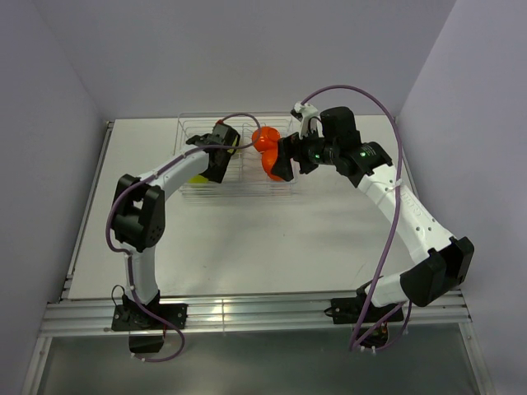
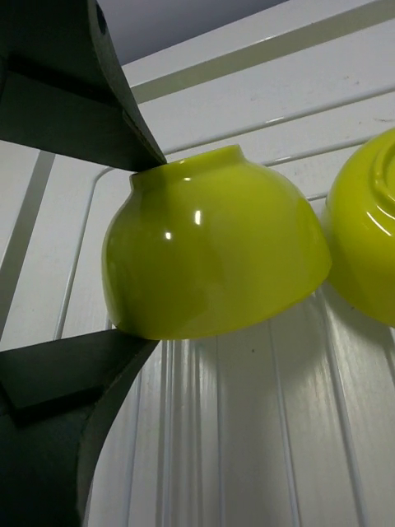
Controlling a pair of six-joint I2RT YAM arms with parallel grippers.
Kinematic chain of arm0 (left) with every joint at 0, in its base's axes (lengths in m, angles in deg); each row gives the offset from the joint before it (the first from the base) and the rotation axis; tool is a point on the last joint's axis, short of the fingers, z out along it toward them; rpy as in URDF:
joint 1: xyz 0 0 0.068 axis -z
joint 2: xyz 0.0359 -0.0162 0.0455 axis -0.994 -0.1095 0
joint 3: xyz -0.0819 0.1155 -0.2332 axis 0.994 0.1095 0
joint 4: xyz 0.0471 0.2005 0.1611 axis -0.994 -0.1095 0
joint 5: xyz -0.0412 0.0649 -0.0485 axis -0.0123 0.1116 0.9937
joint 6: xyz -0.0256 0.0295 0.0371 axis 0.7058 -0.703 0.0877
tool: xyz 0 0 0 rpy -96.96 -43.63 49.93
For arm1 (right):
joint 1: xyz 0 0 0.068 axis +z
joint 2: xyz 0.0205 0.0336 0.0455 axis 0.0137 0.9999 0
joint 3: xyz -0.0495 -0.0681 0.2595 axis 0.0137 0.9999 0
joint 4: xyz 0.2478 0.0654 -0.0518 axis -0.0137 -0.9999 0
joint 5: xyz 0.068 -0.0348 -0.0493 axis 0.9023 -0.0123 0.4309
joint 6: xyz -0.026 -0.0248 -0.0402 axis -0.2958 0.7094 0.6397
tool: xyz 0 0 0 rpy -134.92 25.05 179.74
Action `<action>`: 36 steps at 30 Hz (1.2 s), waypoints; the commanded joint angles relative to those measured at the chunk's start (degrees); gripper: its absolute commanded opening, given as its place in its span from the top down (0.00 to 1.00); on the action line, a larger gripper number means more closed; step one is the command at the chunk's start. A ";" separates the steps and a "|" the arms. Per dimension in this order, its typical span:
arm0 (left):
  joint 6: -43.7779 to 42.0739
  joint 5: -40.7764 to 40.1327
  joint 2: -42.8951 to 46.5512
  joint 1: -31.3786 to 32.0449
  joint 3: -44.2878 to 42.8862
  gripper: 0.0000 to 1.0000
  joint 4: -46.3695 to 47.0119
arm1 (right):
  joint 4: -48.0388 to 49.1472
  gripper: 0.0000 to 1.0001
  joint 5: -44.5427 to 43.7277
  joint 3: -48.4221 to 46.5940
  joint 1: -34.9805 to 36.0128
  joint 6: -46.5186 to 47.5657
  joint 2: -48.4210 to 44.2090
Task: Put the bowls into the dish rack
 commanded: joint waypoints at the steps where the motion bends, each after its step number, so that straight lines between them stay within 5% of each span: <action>1: 0.98 2.92 -0.48 0.99 -1.91 0.18 -0.95 | -0.16 0.00 0.67 -0.25 -0.47 0.77 -0.91; 3: 0.90 3.01 -0.48 1.08 -1.91 0.12 -0.95 | -0.33 0.00 0.76 -0.43 -0.56 0.77 -0.73; 23: 0.63 6.34 0.48 1.00 -3.22 0.10 -1.30 | -1.12 0.00 0.93 -1.48 -0.65 2.79 -0.38; 27: -0.07 10.20 3.55 1.08 -4.02 0.00 -0.25 | -2.00 0.00 1.19 -2.36 -1.35 3.23 -0.29; 36: -1.91 26.54 11.73 0.91 -9.38 0.01 -0.60 | -4.28 0.00 5.06 -4.47 -7.94 3.23 -1.00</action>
